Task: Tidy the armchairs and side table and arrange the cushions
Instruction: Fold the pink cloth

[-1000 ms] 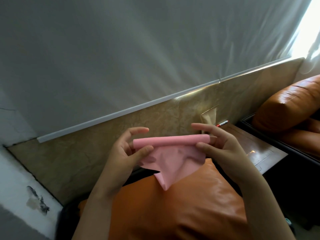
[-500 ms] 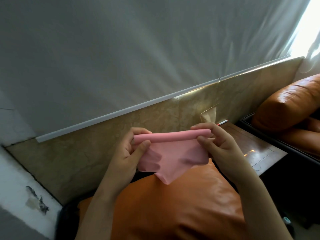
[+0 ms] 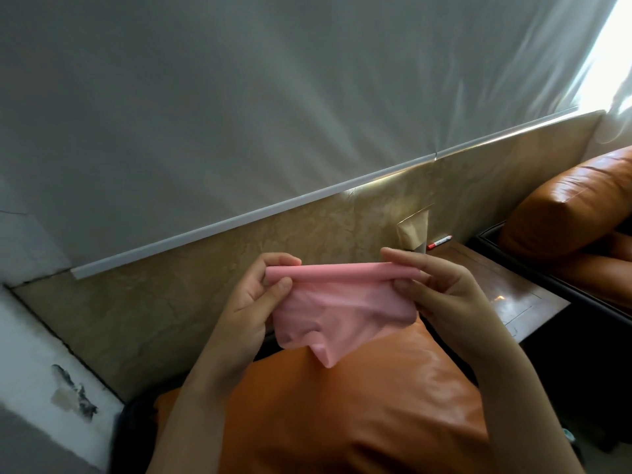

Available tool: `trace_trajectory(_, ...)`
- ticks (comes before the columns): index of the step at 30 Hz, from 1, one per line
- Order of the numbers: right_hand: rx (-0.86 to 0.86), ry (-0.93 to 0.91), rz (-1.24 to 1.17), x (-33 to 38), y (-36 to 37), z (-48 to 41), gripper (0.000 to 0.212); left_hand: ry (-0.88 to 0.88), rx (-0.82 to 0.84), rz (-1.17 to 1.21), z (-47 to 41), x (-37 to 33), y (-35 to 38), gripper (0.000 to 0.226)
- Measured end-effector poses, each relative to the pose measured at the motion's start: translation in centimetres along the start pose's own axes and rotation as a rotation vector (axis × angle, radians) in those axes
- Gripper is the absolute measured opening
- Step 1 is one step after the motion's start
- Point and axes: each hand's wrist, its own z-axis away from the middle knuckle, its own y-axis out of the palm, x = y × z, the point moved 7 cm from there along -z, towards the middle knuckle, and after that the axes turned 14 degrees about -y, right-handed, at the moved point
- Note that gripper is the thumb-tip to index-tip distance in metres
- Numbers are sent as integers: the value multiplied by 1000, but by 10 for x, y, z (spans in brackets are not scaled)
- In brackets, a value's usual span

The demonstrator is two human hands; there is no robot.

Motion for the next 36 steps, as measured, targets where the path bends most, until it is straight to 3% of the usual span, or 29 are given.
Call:
trace_trajectory(7, -131, -32, 1, -4, -9, -3, 39, 66, -105, -97, 2, -6, 1, 21)
trace_trajectory(12, -223, -48, 31, -7, -14, -2, 15, 94, -153, -151, 2, -7, 2, 21)
trace_trajectory(24, -364, -127, 211, 3, -17, 0, 3, 64, -153, -100, 0, -2, 8, 27)
trace_trajectory(31, -309, -103, 153, -3, -17, -1, 6, 80, -220, -114, -2, -1, 5, 20)
trace_trajectory(36, -227, -44, 114, -8, -12, -1, 25, 99, -300, -127, -1, 1, 0, 29)
